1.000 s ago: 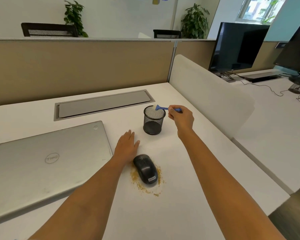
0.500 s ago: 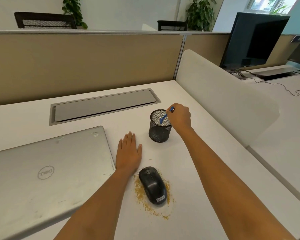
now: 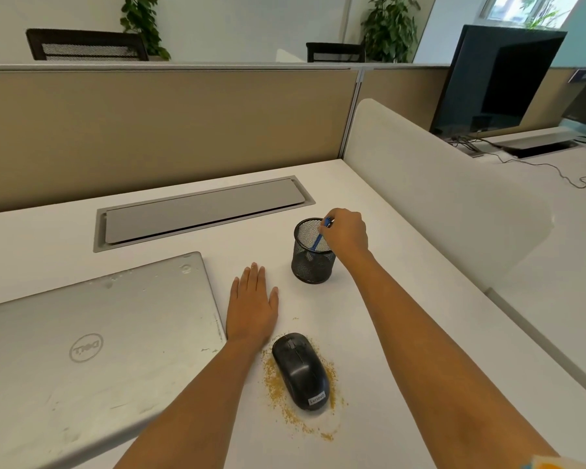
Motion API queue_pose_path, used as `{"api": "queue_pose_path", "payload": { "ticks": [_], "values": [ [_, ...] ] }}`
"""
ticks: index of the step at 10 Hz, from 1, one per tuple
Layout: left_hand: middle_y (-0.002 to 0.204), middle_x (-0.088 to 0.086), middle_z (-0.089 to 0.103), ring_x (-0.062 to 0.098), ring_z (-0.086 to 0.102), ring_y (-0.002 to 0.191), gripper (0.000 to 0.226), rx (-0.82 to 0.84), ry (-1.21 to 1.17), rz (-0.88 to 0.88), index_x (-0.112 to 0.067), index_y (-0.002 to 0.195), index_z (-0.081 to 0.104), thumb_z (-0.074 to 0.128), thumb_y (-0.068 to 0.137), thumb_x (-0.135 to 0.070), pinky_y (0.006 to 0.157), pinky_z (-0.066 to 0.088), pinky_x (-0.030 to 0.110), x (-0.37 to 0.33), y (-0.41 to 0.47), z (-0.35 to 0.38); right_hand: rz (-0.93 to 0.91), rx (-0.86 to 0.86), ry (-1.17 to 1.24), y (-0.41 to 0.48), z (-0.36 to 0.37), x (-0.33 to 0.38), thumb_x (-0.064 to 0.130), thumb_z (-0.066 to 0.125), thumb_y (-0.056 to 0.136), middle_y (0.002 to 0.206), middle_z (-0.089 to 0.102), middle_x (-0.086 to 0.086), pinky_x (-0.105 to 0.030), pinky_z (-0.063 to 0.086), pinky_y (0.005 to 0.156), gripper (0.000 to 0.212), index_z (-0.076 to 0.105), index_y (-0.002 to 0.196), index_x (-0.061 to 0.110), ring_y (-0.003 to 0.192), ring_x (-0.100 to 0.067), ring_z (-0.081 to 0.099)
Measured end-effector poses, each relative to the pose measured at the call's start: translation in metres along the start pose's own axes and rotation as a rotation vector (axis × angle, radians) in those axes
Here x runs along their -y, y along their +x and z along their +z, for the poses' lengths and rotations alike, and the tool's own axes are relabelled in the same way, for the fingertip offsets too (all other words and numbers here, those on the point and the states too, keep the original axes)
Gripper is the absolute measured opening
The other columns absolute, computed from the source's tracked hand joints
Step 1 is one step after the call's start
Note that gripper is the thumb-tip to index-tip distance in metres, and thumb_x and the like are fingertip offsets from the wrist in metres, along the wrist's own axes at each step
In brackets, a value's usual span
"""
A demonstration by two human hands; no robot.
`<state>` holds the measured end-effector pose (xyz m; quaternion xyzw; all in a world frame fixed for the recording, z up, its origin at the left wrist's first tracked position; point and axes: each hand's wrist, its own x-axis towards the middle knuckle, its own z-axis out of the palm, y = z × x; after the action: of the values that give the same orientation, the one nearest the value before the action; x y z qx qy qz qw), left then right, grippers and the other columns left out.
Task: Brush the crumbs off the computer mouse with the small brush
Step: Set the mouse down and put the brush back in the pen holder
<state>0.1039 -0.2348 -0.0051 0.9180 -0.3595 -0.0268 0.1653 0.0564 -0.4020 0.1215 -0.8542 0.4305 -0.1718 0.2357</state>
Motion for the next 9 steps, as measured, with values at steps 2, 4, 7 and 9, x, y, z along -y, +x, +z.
{"api": "queue_pose_path", "payload": {
  "ticks": [2,4,7,9],
  "values": [
    [0.157,0.004,-0.005,0.019,-0.006,0.143,0.058,0.005,-0.004,-0.003,-0.016,0.147,-0.002,0.014,0.098,-0.043,0.114,-0.009,0.032,0.0,0.0,0.0,0.007,-0.035,0.04,0.0,-0.001,-0.001,0.02,0.063,0.086,0.109,0.067,-0.018,-0.03,0.049,0.076,0.027,0.064,0.11,0.006,0.096,-0.031,0.064],
    [0.157,0.003,-0.006,0.019,-0.007,0.143,0.059,0.02,-0.009,-0.016,-0.017,0.147,-0.003,0.013,0.097,-0.045,0.115,-0.009,0.032,0.0,0.0,-0.001,-0.05,-0.083,0.05,-0.002,-0.003,0.0,0.016,0.066,0.084,0.108,0.067,-0.016,-0.031,0.051,0.078,0.027,0.06,0.11,0.009,0.097,-0.029,0.064],
    [0.157,0.005,-0.003,0.019,-0.004,0.144,0.056,0.014,-0.011,0.006,-0.014,0.147,0.0,0.014,0.099,-0.04,0.115,-0.007,0.032,0.0,-0.002,-0.002,-0.012,-0.105,0.084,-0.014,-0.011,-0.009,0.013,0.065,0.085,0.121,0.06,-0.016,-0.033,0.049,0.084,0.042,0.053,0.124,0.007,0.106,-0.03,0.06],
    [0.157,0.005,-0.003,0.018,-0.005,0.144,0.055,0.059,-0.061,0.012,-0.014,0.147,0.002,0.015,0.099,-0.037,0.115,-0.007,0.03,-0.003,-0.004,-0.012,0.027,-0.098,0.112,-0.032,-0.013,-0.019,0.019,0.058,0.09,0.117,0.064,-0.018,-0.038,0.05,0.088,0.038,0.052,0.125,0.007,0.103,-0.032,0.063]
  ]
}}
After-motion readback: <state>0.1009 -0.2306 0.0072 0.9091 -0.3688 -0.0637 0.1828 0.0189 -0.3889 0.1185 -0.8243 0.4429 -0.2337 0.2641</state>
